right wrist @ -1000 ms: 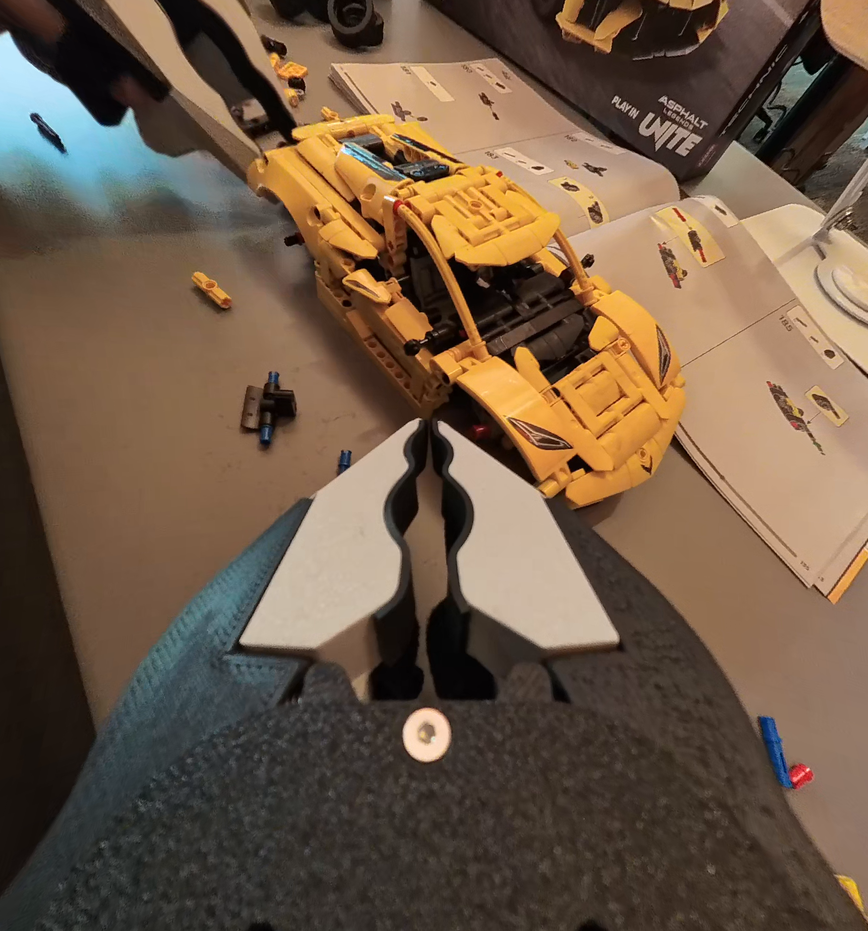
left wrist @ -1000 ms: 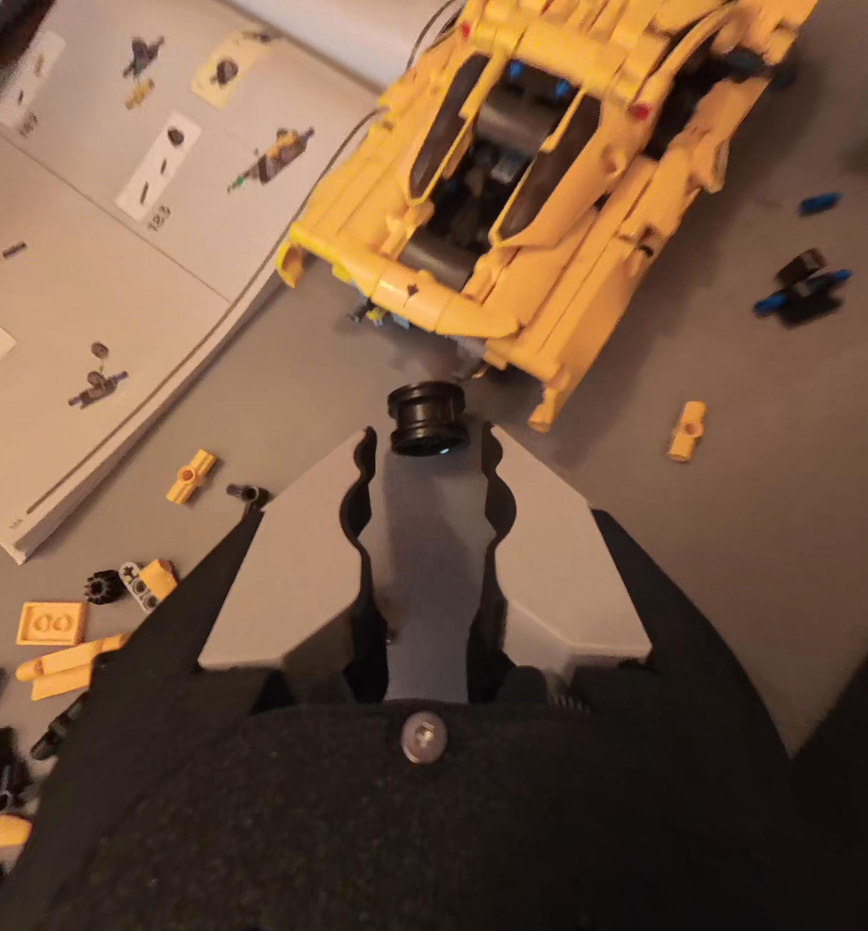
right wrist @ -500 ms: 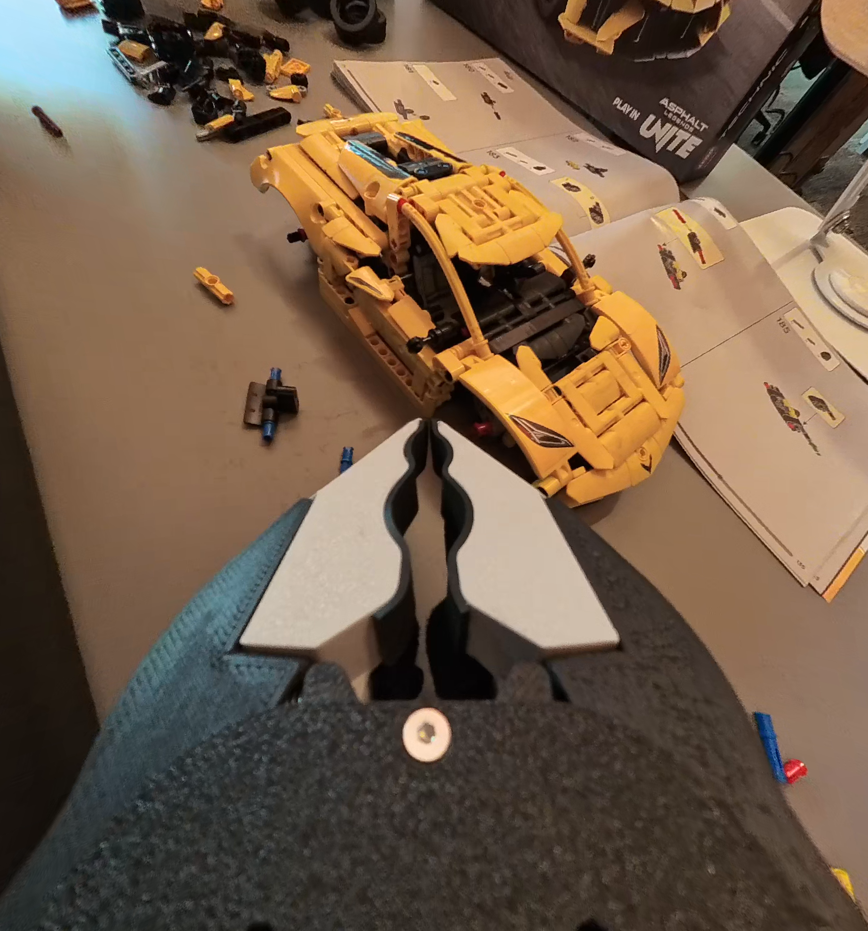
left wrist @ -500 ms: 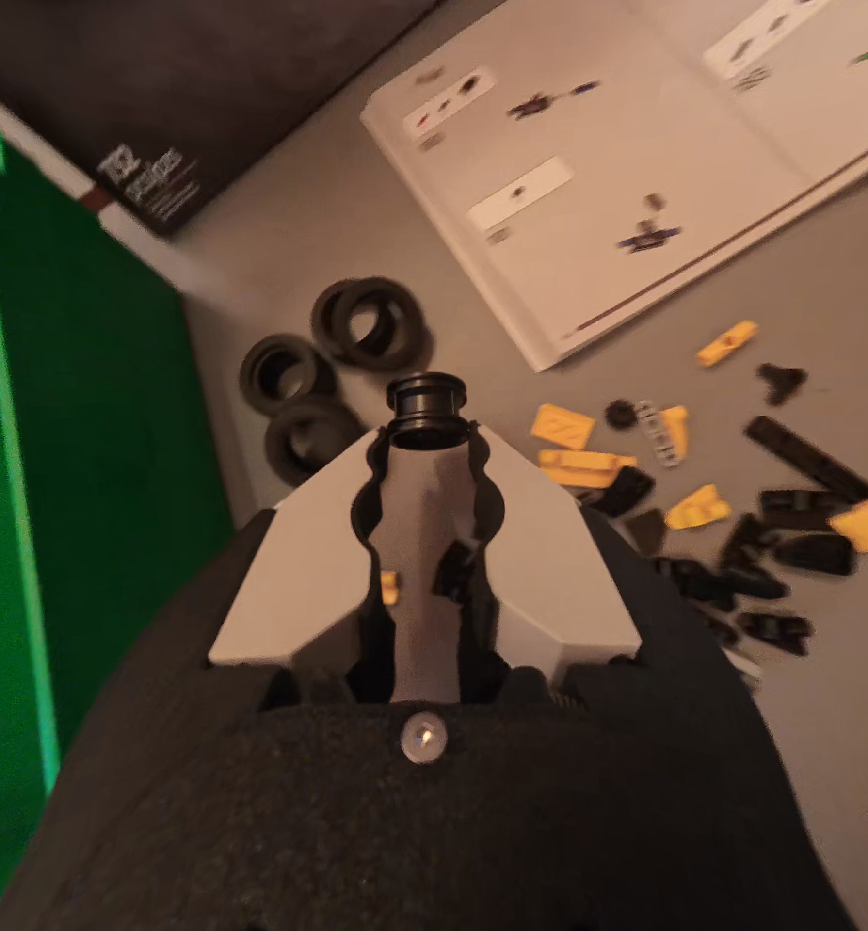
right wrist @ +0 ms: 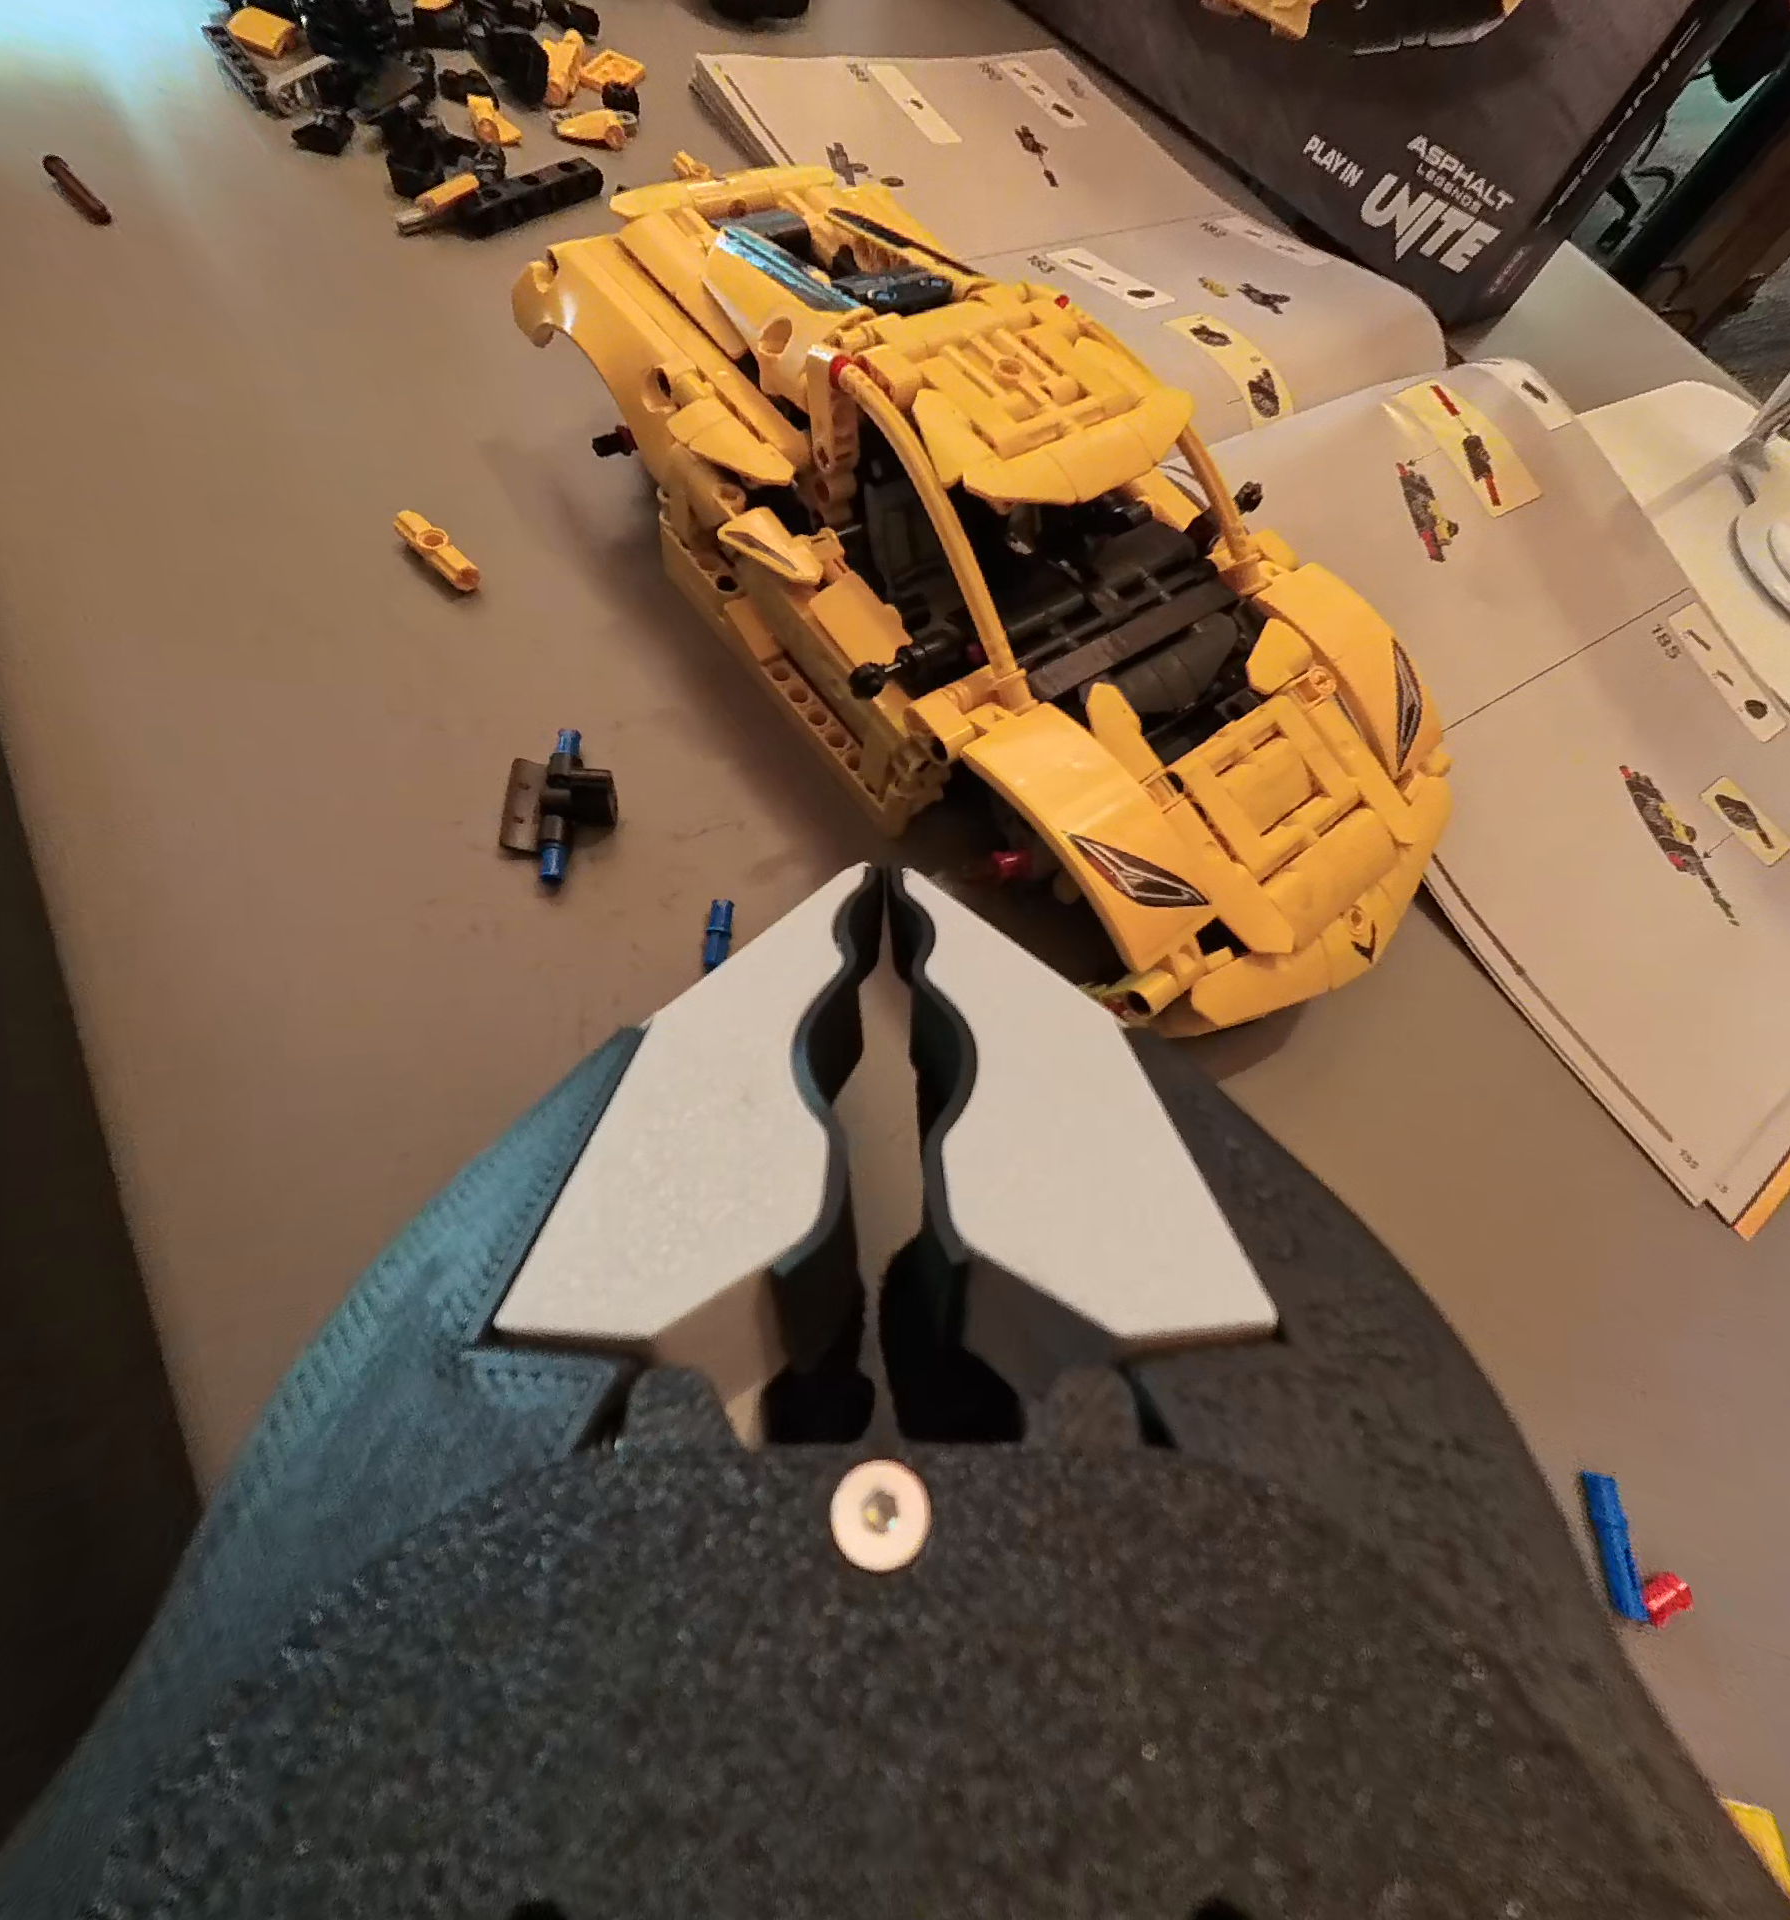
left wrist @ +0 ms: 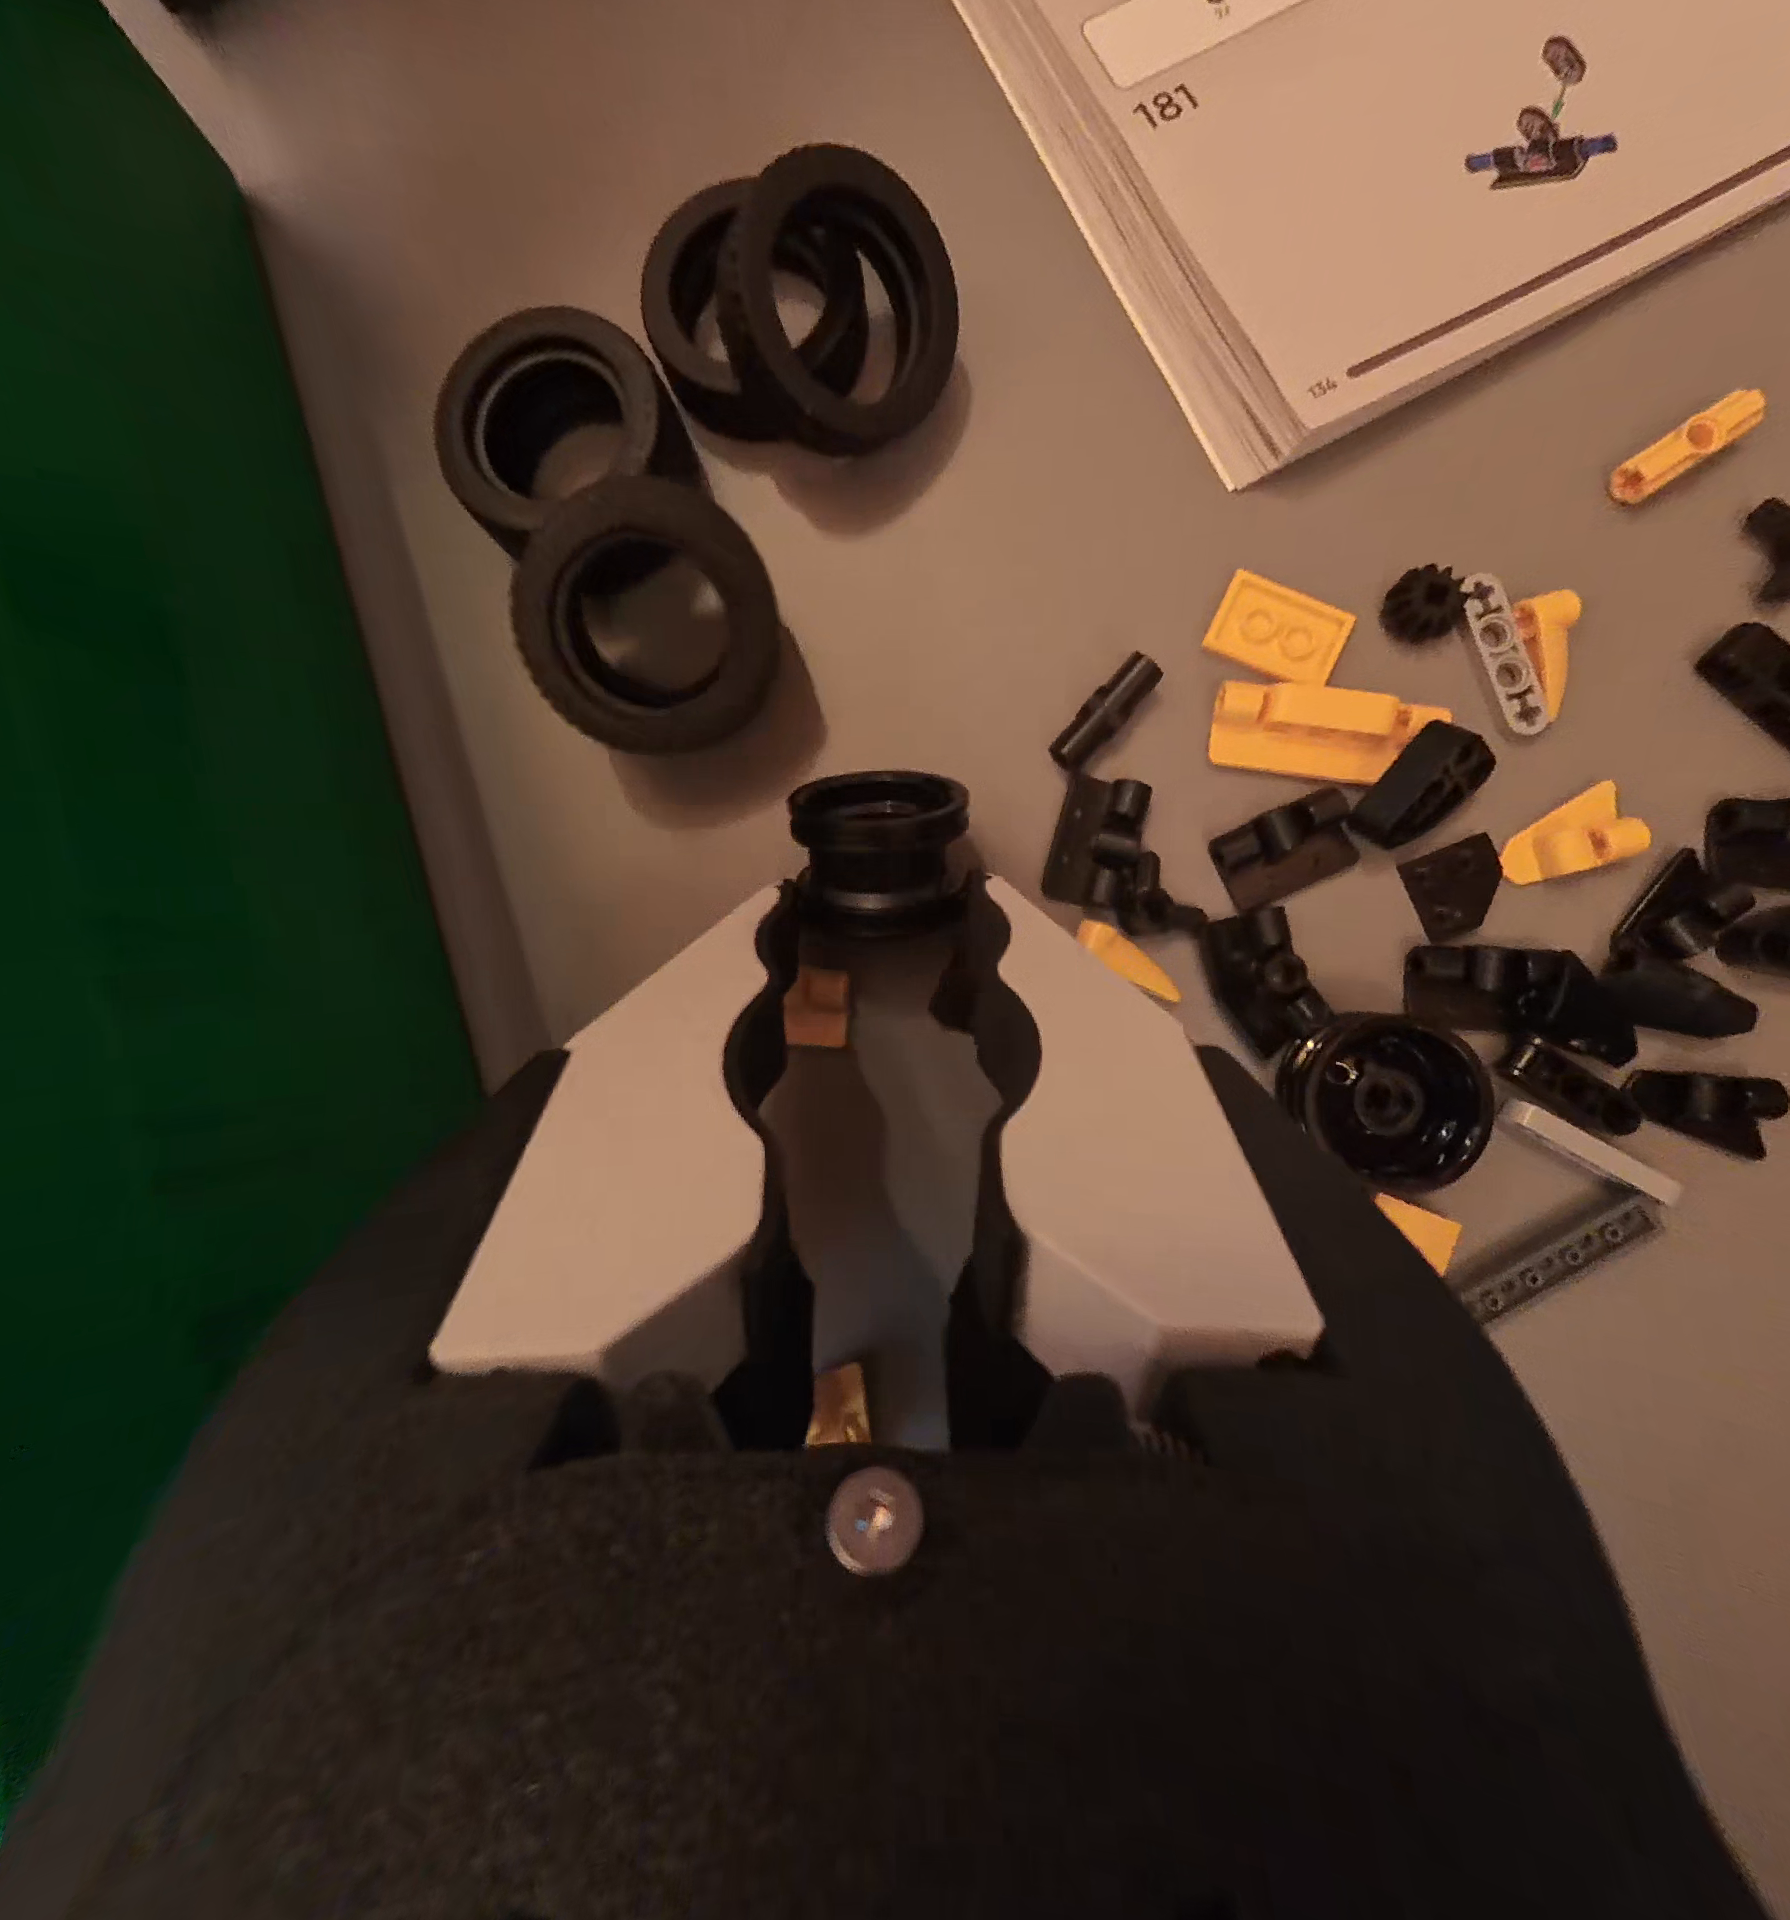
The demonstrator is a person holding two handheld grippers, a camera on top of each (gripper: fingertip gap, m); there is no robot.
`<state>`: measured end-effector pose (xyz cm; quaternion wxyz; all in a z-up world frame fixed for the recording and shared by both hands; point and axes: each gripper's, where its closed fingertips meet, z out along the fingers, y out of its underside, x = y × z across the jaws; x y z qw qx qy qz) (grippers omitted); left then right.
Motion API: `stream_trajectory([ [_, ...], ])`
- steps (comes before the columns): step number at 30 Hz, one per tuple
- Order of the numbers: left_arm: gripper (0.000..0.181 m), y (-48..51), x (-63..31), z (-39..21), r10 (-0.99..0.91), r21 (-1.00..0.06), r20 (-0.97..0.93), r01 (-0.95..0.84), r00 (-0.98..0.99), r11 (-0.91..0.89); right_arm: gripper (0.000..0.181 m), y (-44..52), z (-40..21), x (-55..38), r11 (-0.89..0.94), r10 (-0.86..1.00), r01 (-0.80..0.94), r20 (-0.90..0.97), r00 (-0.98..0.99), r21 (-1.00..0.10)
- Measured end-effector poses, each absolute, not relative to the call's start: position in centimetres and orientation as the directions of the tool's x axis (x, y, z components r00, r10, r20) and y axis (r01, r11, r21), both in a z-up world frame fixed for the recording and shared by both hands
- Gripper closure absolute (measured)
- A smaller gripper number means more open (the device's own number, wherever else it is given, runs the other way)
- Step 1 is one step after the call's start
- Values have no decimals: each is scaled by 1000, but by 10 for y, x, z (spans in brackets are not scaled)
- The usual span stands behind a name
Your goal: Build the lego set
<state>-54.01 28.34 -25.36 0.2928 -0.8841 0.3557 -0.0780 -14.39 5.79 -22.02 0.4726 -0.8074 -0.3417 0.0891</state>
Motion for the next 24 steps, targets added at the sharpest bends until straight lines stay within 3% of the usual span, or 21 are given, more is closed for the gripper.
stream_trajectory([
  [11,148,276,-537,-212,-666,-658,-82,-542,741,-522,181,59,-219,-142,-317,629,462,181,756,-828],
  [18,148,255,-423,-133,-786,-915,9,-312,618,-255,176,68,-205,-132,-306,575,383,151,804,-871],
  [21,148,263,-374,-123,-825,-944,-41,-292,564,-152,173,73,-196,-125,-308,539,320,113,835,-896],
  [24,149,283,-344,-144,-837,-902,-116,-409,535,-137,168,77,-190,-115,-324,500,245,54,865,-914],
])
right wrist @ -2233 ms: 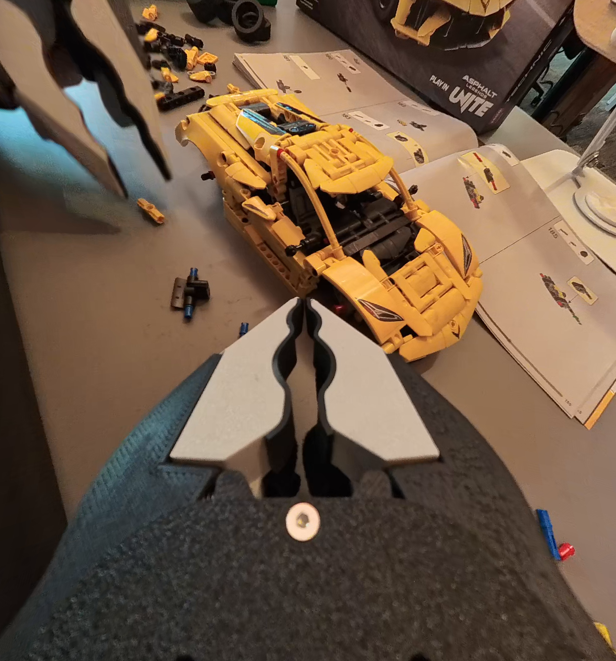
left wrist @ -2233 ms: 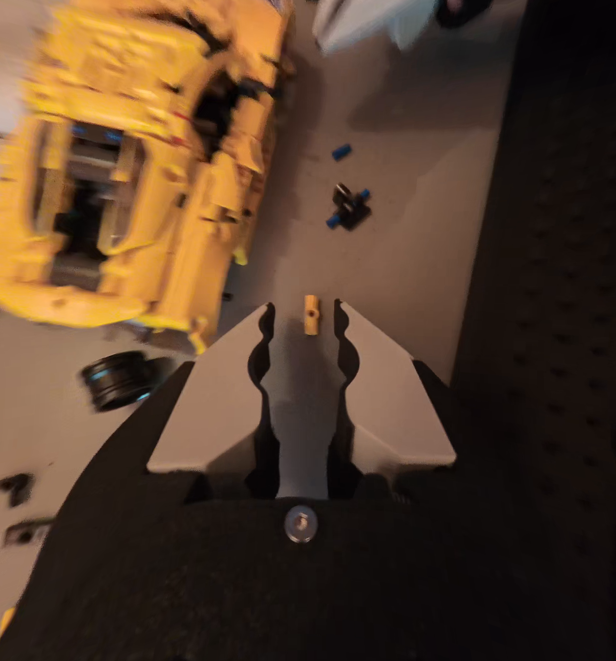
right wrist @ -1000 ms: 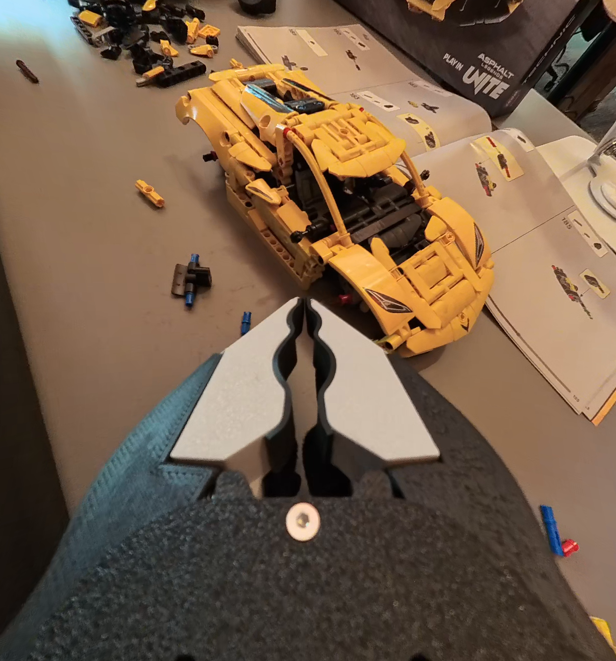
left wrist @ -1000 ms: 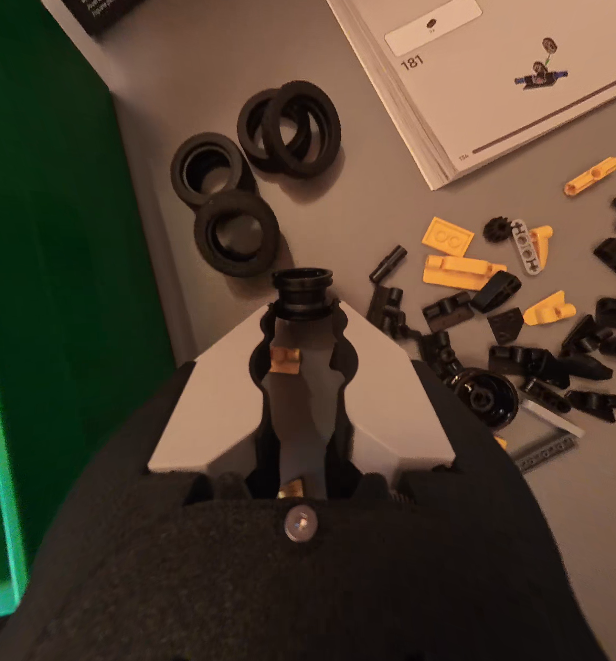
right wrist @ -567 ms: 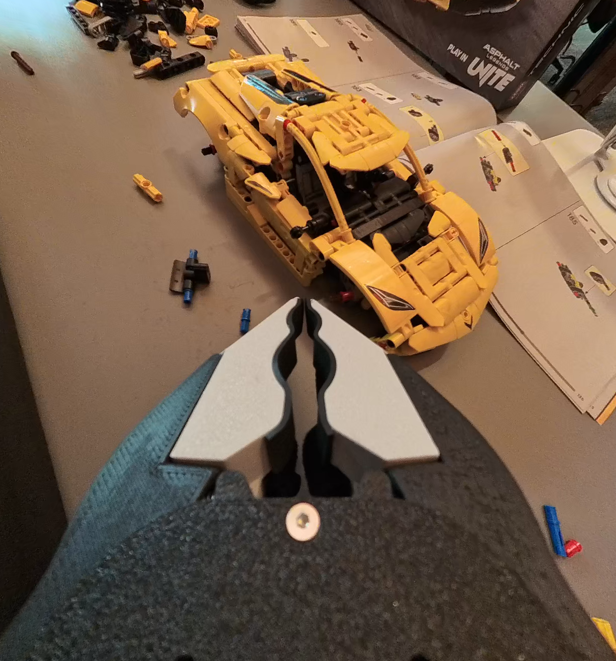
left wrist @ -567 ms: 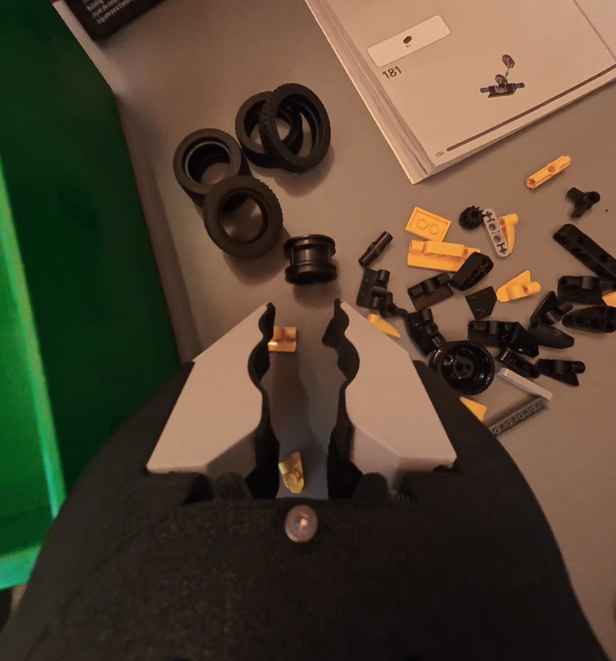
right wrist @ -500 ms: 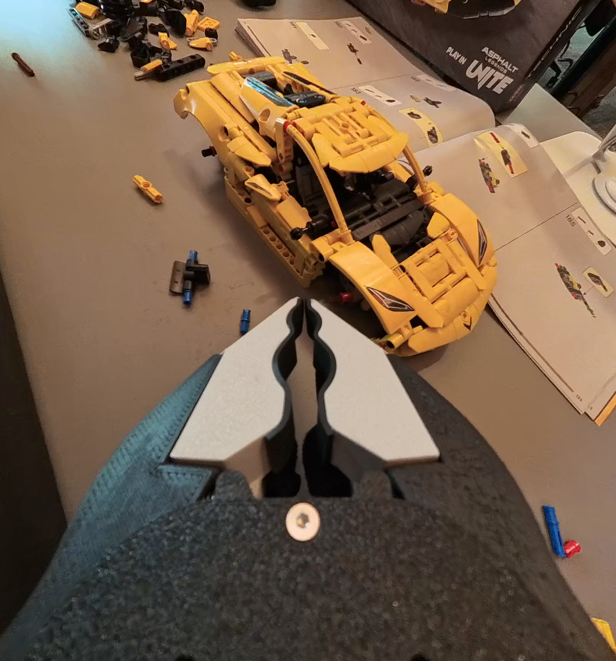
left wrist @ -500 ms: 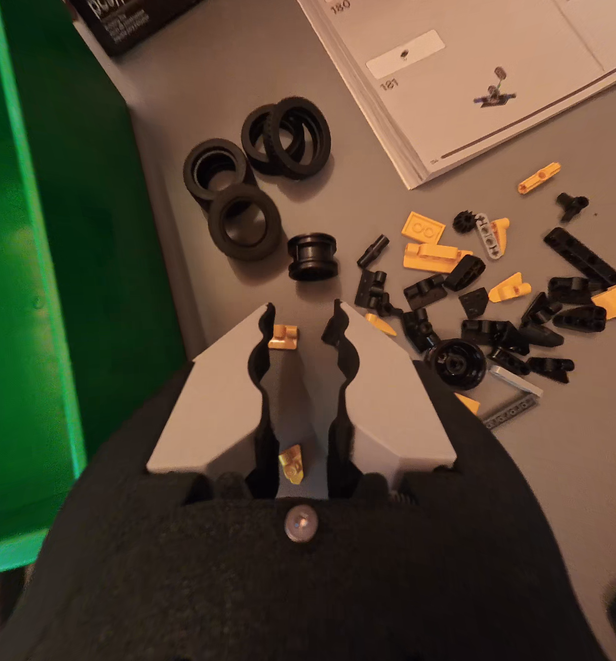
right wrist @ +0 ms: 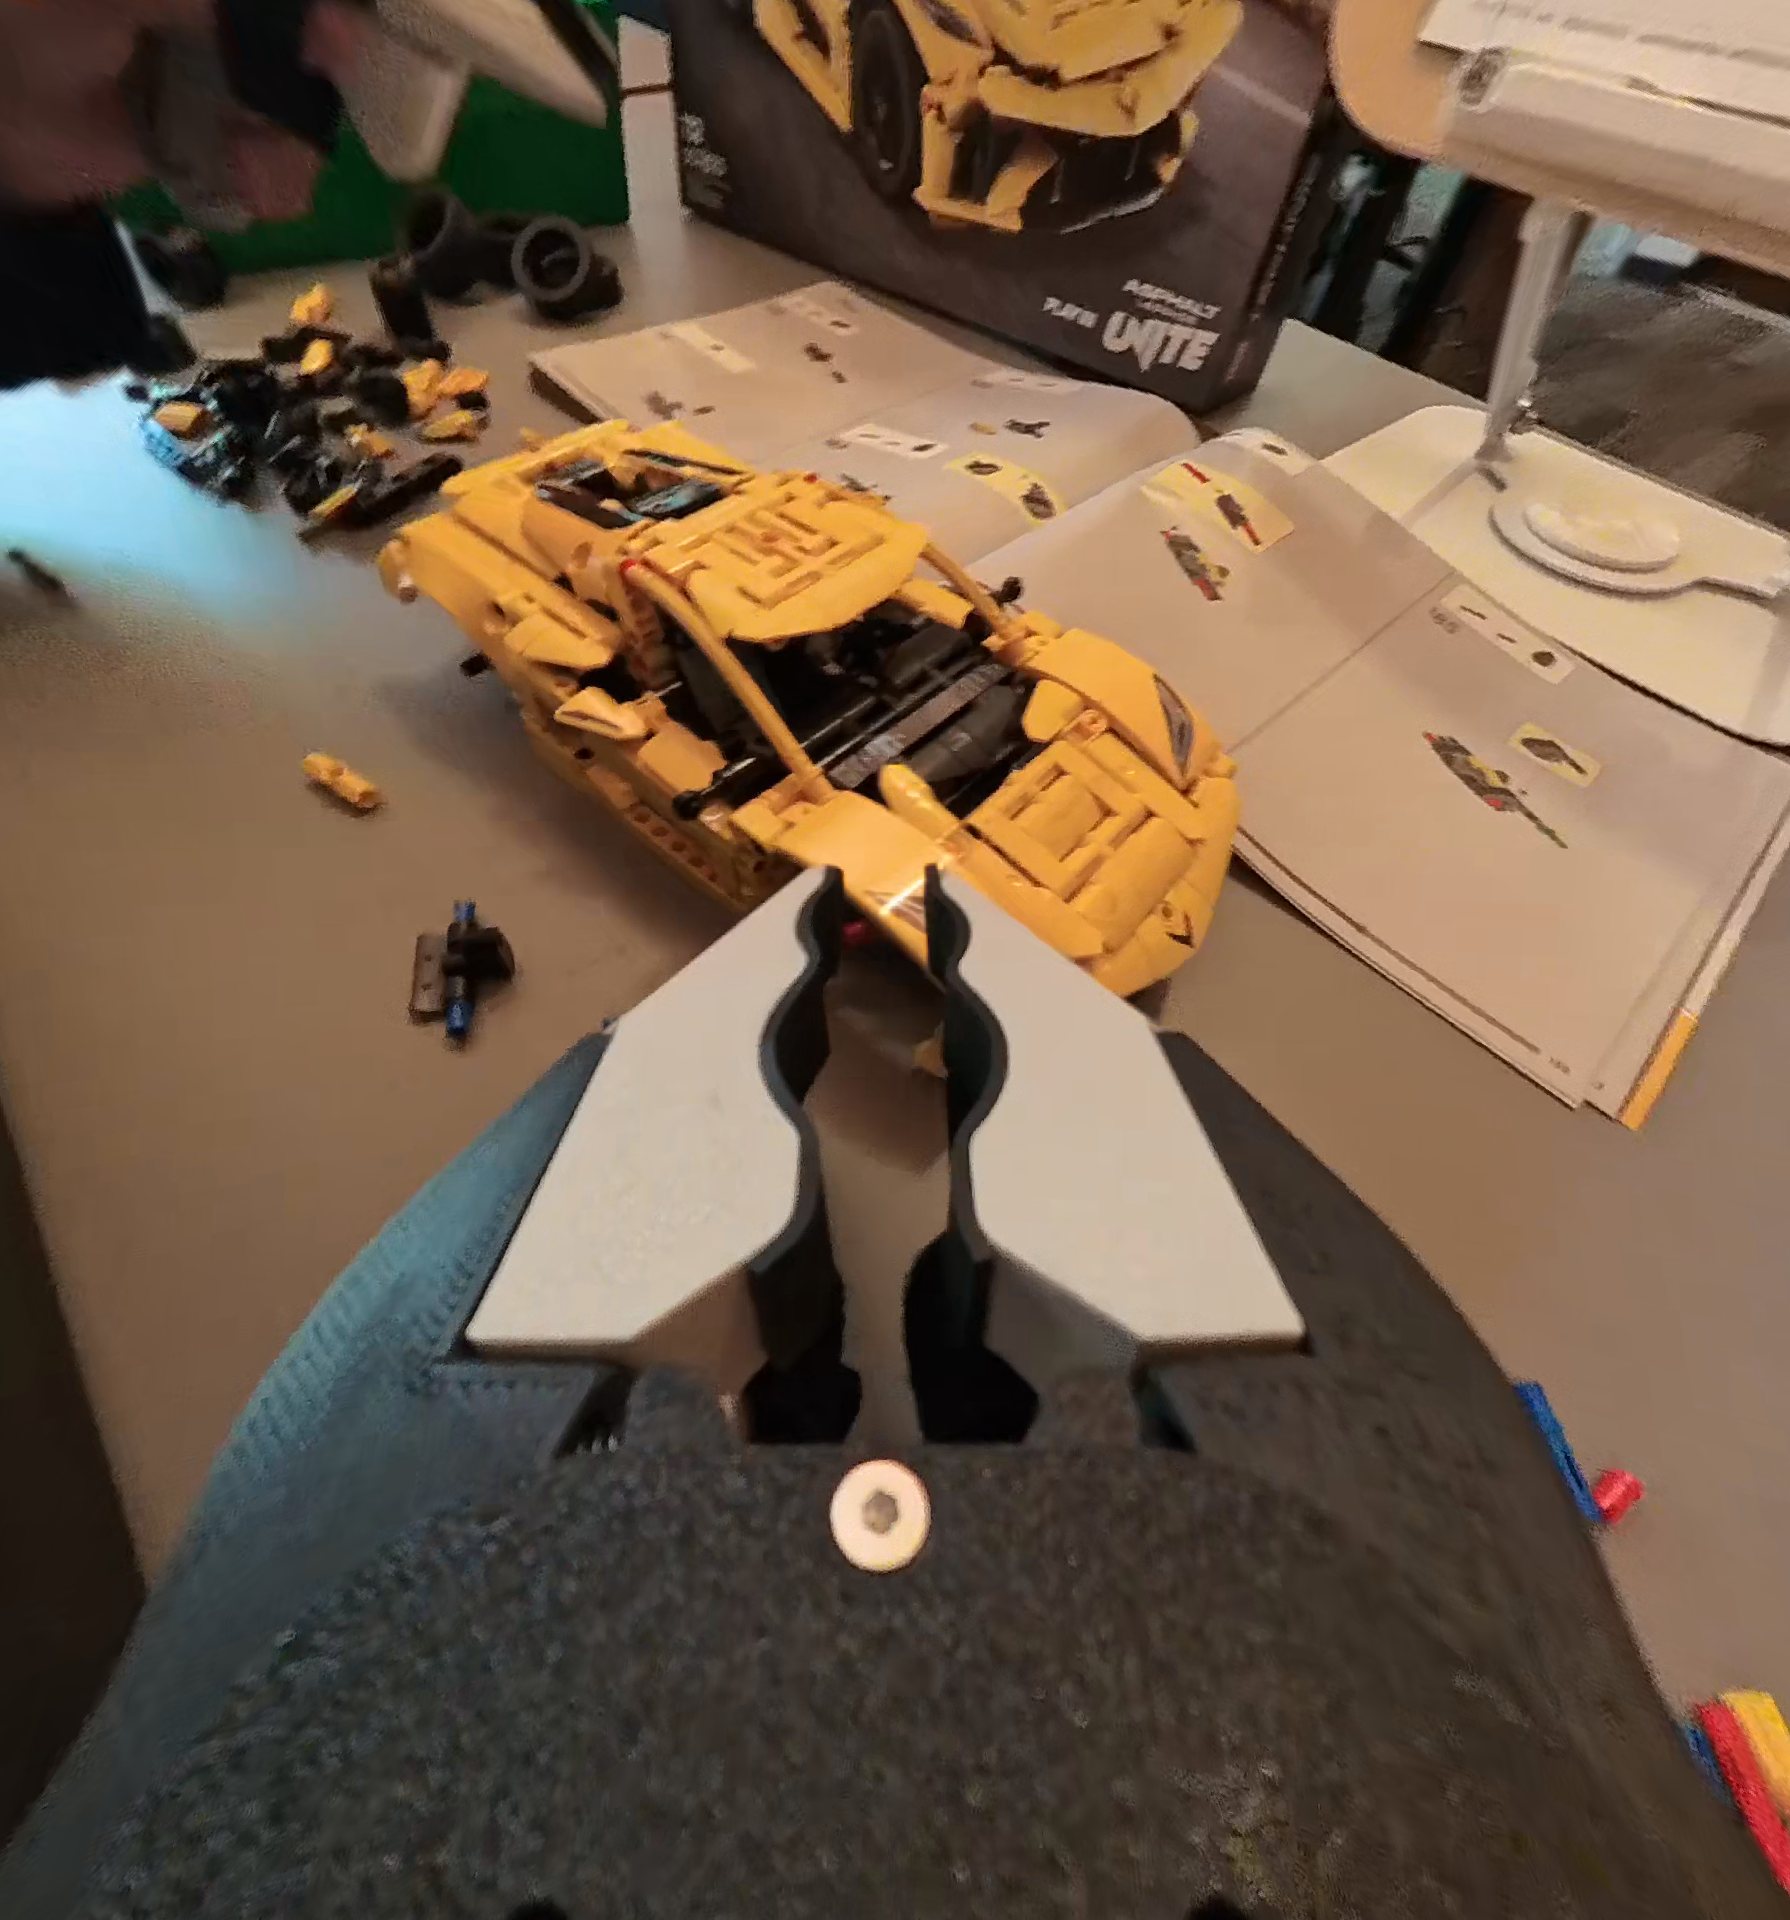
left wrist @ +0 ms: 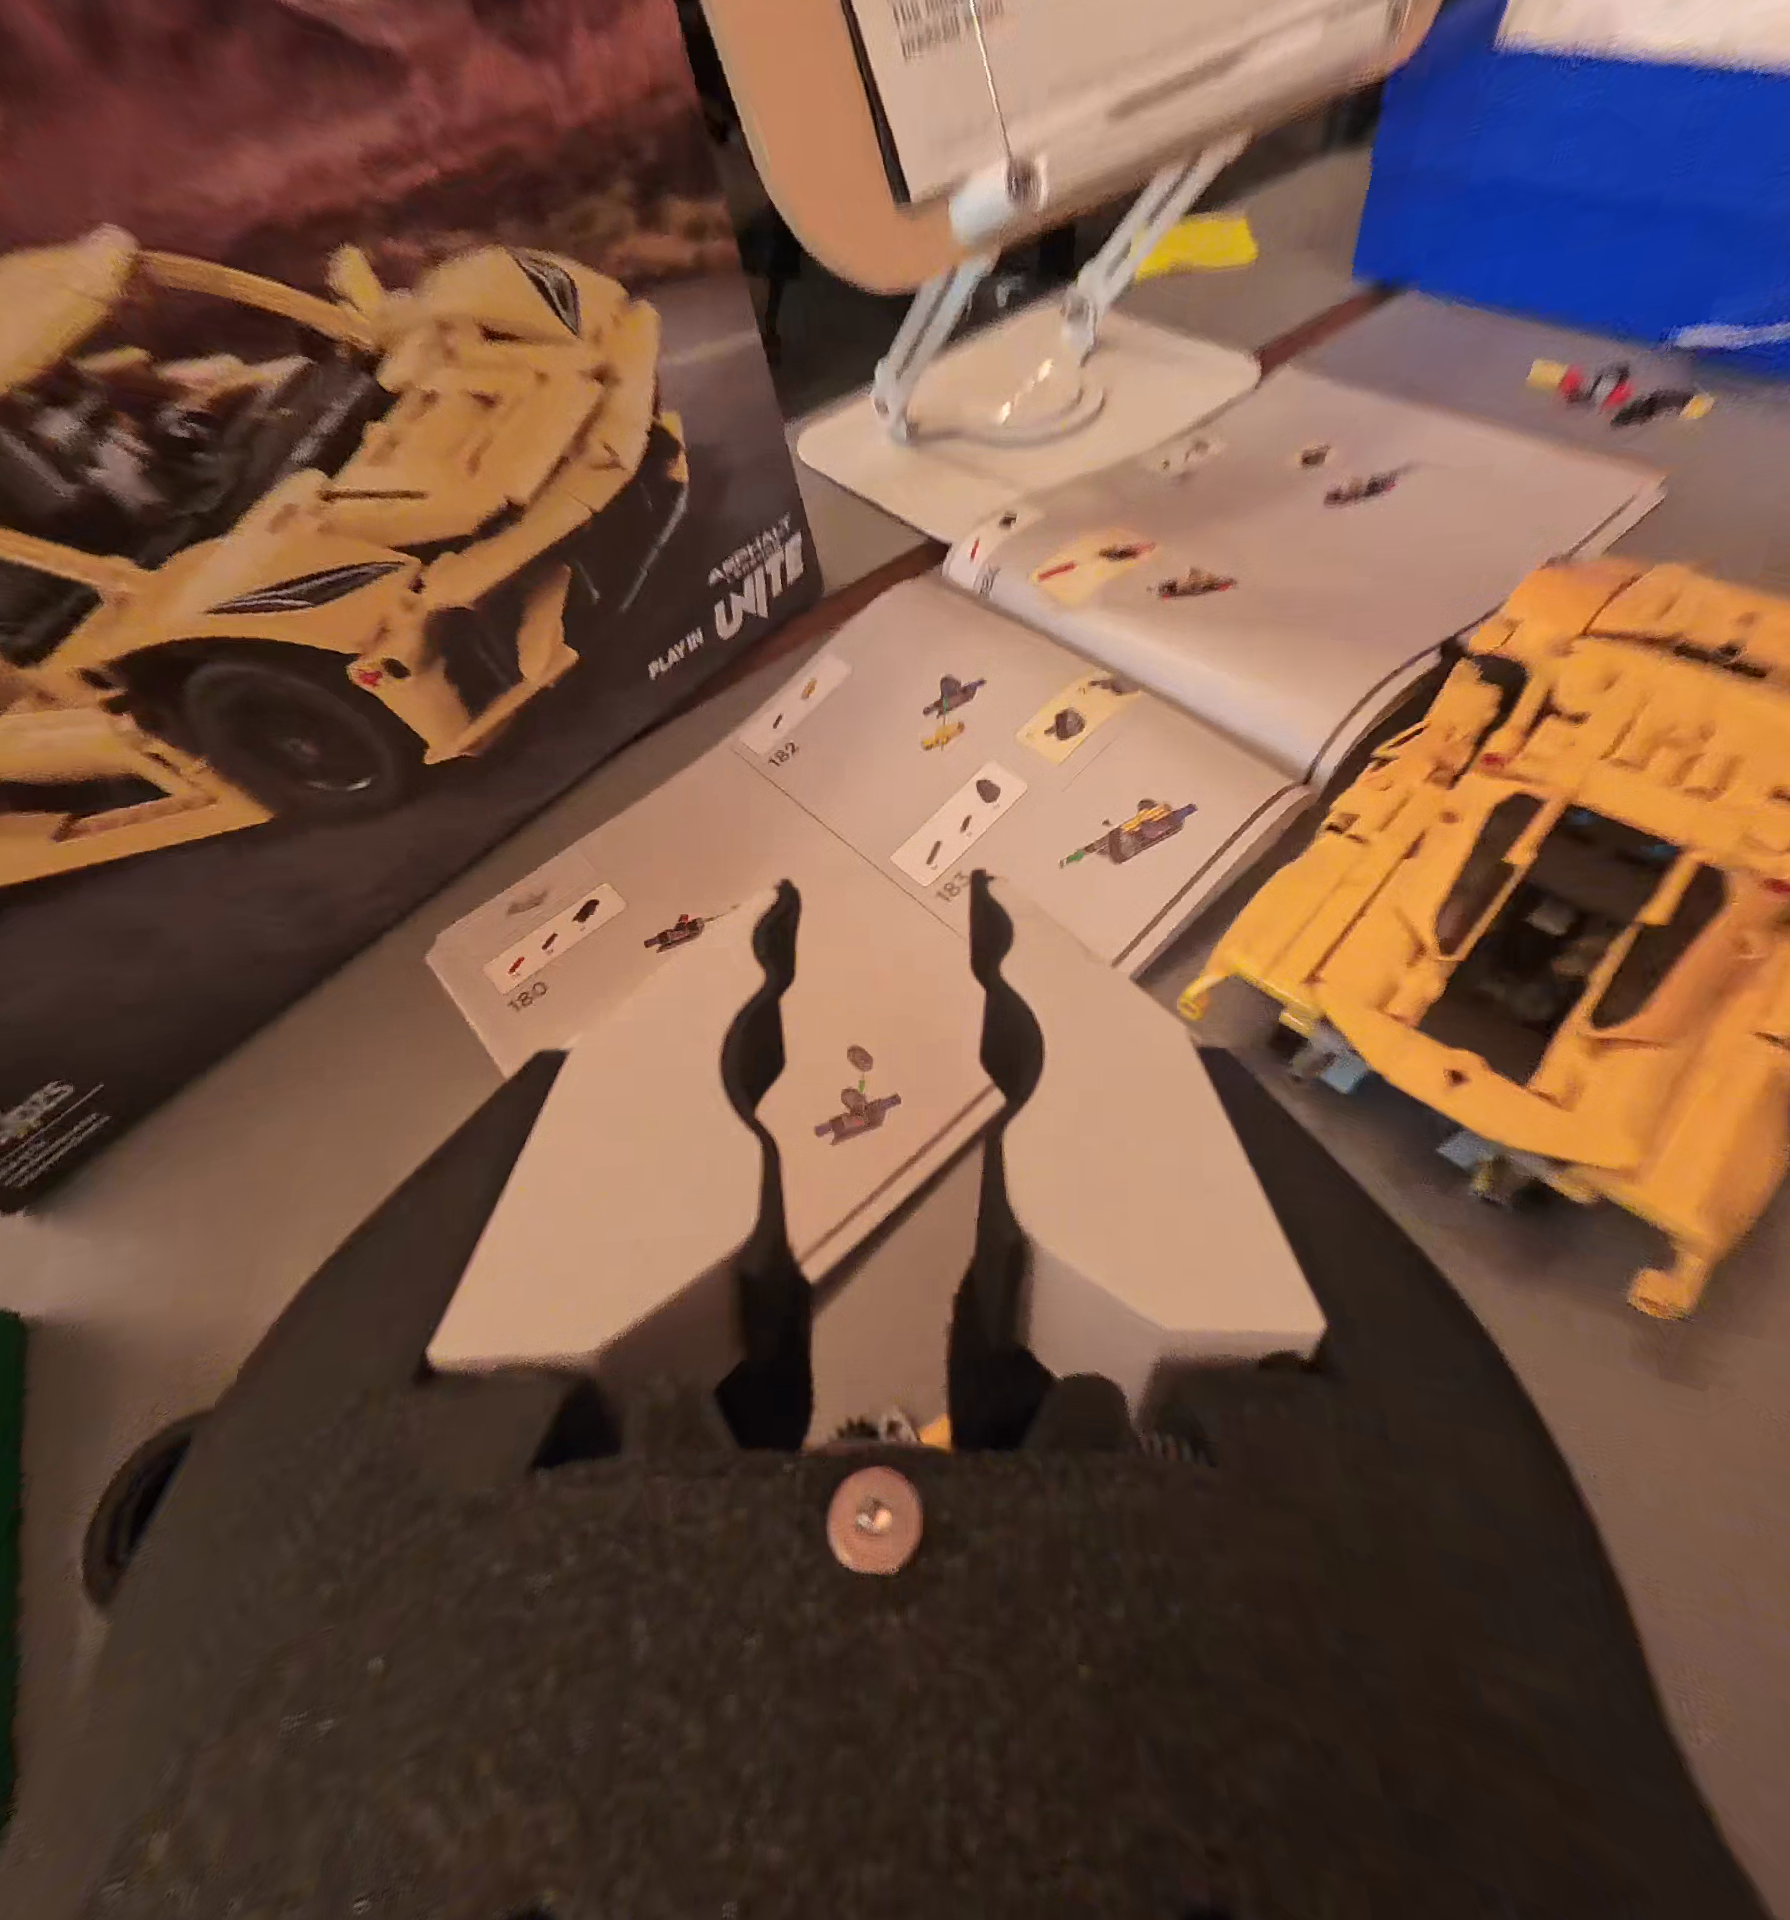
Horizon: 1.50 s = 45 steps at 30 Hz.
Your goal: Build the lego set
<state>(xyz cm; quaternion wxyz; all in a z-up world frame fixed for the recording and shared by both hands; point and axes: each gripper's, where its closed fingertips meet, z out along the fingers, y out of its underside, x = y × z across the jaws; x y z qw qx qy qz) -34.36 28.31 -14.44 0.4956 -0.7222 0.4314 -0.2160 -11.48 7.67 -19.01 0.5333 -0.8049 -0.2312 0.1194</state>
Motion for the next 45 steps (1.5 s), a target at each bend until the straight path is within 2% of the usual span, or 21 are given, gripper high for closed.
stream_trajectory([
  [3,149,290,-323,-157,-859,-907,-113,-405,500,-116,167,80,-189,-100,-348,447,184,9,894,-919],
  [5,157,283,-317,-159,-880,-923,-108,-375,463,-84,167,82,-187,-93,-358,426,136,-32,904,-924],
  [10,163,276,-327,-181,-869,-898,-171,-437,465,-57,167,86,-184,-86,-369,405,54,-108,908,-928],
  [18,165,277,-339,-177,-800,-848,-337,-529,497,29,170,93,-193,-76,-382,372,82,-72,926,-920],
  [22,167,269,-333,-176,-840,-884,-237,-467,488,-23,170,95,-199,-74,-400,366,83,-76,927,-913],
  [33,167,270,-335,-177,-826,-874,-266,-486,497,-11,170,93,-195,-76,-383,372,108,-46,927,-917],
  [38,167,263,-329,-179,-851,-895,-183,-442,492,-63,171,91,-194,-79,-379,383,126,-32,923,-917],
  [42,167,258,-326,-178,-857,-891,-192,-451,479,-53,170,86,-199,-93,-383,437,179,-7,899,-906],
  [45,167,249,-320,-177,-864,-886,-211,-462,457,-28,167,75,-205,-118,-381,551,229,-21,834,-896],
])
